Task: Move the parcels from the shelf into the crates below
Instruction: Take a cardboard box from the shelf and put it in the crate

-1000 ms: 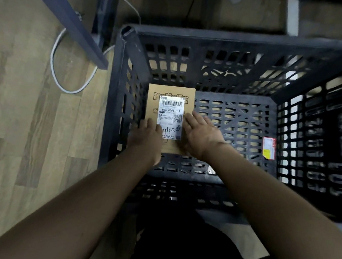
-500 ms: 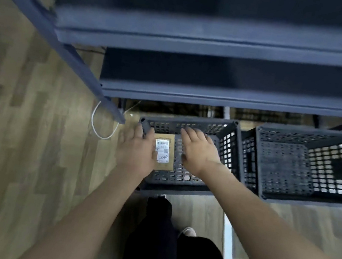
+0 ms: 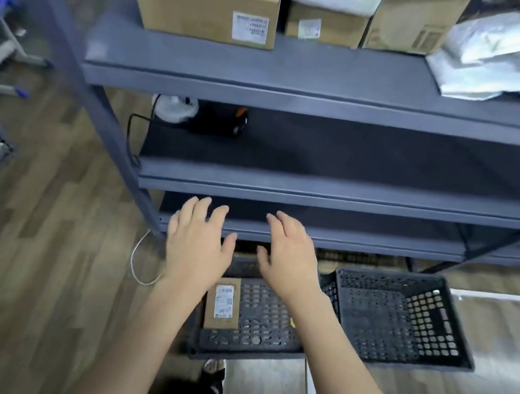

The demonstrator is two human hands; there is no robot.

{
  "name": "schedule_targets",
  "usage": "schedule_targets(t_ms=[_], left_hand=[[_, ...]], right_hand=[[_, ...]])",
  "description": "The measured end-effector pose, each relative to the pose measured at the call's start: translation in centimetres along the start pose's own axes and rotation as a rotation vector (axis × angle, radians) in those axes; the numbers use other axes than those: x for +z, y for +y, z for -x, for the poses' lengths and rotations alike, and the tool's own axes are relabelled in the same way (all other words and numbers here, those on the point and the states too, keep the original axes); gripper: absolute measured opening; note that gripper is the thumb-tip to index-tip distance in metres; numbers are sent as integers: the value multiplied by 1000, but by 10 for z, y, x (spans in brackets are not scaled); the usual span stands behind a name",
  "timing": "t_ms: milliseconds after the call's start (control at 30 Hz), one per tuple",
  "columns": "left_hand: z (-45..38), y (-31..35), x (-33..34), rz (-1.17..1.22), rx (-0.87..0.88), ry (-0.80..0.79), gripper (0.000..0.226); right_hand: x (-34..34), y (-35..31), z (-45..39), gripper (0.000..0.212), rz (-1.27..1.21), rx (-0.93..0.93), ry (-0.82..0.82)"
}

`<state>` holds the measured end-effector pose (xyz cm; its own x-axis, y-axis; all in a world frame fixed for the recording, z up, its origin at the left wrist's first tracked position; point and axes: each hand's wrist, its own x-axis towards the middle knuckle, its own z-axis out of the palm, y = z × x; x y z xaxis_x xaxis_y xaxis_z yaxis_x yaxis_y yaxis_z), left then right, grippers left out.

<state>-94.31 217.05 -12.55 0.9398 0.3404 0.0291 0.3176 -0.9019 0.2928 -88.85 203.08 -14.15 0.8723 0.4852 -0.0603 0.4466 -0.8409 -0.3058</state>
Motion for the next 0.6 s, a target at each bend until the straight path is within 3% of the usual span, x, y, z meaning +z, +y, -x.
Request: schedule_targets(t_ms=[367, 600], left_hand=[[-57, 9, -67, 8, 81, 58, 49], [-117, 32, -120, -14, 152, 108, 48]], right_hand=[[-69, -3, -33, 59, 40, 15, 166], [-143, 4, -94, 55, 128, -86, 234]])
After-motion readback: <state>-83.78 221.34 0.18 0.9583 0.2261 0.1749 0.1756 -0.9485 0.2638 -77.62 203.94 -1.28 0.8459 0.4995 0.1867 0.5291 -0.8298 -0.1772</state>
